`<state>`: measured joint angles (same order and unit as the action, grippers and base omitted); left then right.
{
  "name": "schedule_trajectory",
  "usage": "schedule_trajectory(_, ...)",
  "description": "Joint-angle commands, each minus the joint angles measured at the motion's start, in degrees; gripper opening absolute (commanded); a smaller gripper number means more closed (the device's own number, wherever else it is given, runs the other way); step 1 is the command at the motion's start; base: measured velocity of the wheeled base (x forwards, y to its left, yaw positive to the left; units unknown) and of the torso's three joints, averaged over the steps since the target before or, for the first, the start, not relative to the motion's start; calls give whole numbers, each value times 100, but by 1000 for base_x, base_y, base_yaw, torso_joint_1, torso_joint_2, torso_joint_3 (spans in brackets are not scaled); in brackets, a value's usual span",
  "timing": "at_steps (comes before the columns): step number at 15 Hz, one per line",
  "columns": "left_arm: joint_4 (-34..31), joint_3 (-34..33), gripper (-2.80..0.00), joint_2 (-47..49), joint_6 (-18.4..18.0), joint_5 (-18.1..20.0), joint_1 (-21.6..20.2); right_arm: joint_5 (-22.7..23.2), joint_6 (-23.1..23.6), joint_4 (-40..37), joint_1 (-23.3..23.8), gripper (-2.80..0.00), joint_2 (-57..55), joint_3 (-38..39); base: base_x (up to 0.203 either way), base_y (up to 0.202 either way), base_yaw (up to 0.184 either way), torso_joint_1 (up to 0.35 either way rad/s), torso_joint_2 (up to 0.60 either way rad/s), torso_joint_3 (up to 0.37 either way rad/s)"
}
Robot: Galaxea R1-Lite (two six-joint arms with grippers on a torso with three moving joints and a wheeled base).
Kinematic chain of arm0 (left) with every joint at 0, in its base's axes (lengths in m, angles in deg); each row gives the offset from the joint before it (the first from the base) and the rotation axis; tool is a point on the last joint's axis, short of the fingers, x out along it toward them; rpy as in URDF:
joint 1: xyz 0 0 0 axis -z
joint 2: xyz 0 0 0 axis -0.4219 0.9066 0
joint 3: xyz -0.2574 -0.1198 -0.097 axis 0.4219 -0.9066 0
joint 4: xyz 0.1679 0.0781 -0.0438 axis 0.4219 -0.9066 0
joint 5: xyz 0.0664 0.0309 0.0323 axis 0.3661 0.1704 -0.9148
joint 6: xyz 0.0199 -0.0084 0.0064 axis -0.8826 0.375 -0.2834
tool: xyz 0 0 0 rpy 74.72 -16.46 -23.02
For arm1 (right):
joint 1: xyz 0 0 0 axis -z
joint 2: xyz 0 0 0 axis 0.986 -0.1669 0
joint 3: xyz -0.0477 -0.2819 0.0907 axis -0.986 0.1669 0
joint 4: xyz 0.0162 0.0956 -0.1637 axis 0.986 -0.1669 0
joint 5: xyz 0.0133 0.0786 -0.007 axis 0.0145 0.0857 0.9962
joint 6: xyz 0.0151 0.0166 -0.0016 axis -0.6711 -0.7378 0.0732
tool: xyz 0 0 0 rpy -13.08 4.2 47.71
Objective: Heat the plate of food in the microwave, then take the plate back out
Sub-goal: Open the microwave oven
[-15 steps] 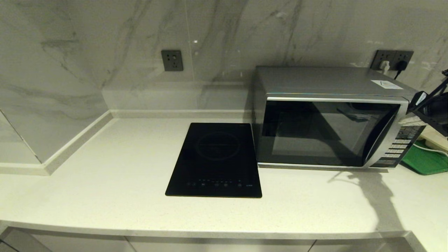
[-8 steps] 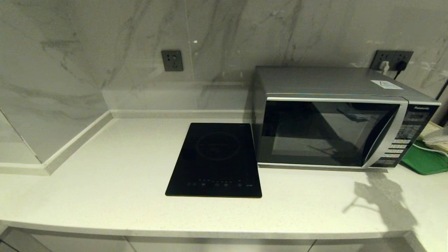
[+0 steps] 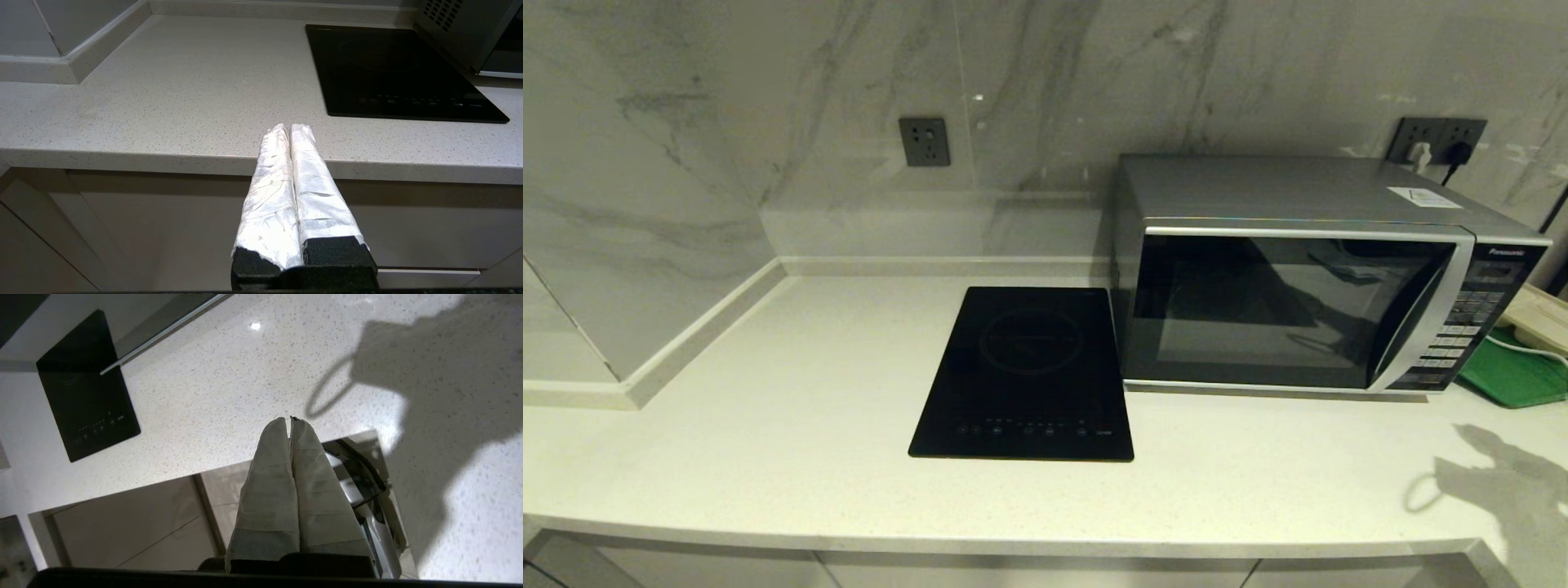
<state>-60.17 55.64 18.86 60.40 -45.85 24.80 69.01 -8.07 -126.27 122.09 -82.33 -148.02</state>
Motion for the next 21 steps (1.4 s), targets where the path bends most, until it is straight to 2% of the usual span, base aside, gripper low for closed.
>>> schedule_trajectory(1,3,-1,-280,0,3,-2,-2,285,20,290,51,-280,-802,0,0,0,0,0,0,0)
schedule_trajectory(6,3,-1,-280,0,3,-2,-2,1803,-23,604,161,-280,-2281,-268,0,0,0,0,0,0)
schedule_trajectory(9,3,-1,-280,0,3,-2,-2,2292,-21,1183,221,-280,-3161,-503,0,0,0,0,0,0)
schedule_trajectory(12,3,-1,-280,0,3,-2,-2,2429,9,1515,237,-280,-3832,-974,0,0,0,0,0,0)
schedule_trajectory(16,3,-1,-280,0,3,-2,-2,2634,2,1526,97,-280,-4138,-1671,0,0,0,0,0,0)
schedule_trajectory(21,3,-1,-280,0,3,-2,-2,2901,-21,1522,-99,-280,-4284,-1994,0,0,0,0,0,0)
